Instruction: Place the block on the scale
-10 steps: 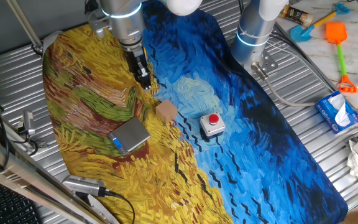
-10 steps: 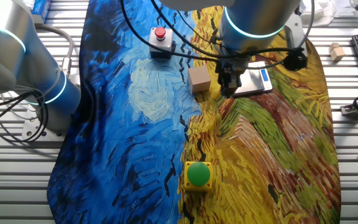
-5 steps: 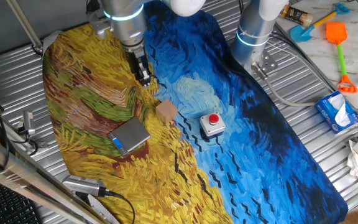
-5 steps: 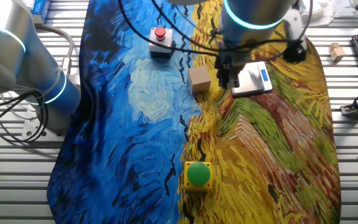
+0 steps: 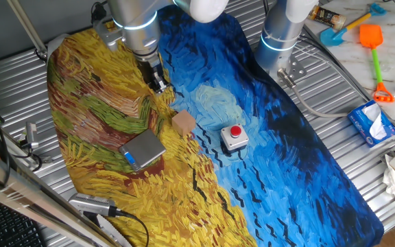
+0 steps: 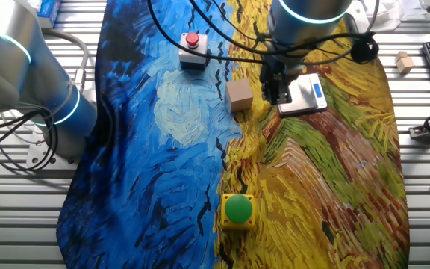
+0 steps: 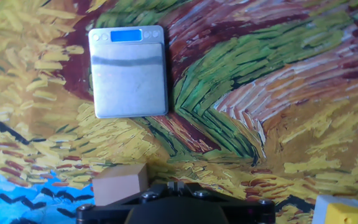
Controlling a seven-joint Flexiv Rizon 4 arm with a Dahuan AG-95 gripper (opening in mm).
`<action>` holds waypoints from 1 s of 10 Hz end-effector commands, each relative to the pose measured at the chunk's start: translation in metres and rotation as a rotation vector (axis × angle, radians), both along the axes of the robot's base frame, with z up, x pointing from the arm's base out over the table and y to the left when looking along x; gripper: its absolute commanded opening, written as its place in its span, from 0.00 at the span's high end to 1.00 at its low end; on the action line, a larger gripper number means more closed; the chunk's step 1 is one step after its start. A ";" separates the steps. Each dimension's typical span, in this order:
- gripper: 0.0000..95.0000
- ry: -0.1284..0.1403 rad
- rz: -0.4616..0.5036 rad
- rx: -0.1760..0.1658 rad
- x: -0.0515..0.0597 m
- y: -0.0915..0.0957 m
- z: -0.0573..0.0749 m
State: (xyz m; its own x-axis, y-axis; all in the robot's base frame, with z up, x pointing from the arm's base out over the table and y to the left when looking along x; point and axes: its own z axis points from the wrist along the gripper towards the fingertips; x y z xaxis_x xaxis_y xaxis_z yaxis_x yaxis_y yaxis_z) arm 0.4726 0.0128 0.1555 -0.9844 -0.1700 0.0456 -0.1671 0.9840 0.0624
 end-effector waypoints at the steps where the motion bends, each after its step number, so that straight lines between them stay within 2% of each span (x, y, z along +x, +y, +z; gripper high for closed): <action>1: 1.00 0.002 0.019 0.006 0.000 0.000 0.000; 4: 1.00 0.001 0.061 0.013 0.000 0.000 0.000; 10: 1.00 0.005 0.060 0.029 0.000 0.000 0.000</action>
State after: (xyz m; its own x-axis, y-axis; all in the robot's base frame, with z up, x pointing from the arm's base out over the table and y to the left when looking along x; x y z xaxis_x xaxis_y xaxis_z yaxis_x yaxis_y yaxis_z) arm 0.4733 0.0132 0.1551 -0.9719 -0.2313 0.0441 -0.2266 0.9697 0.0915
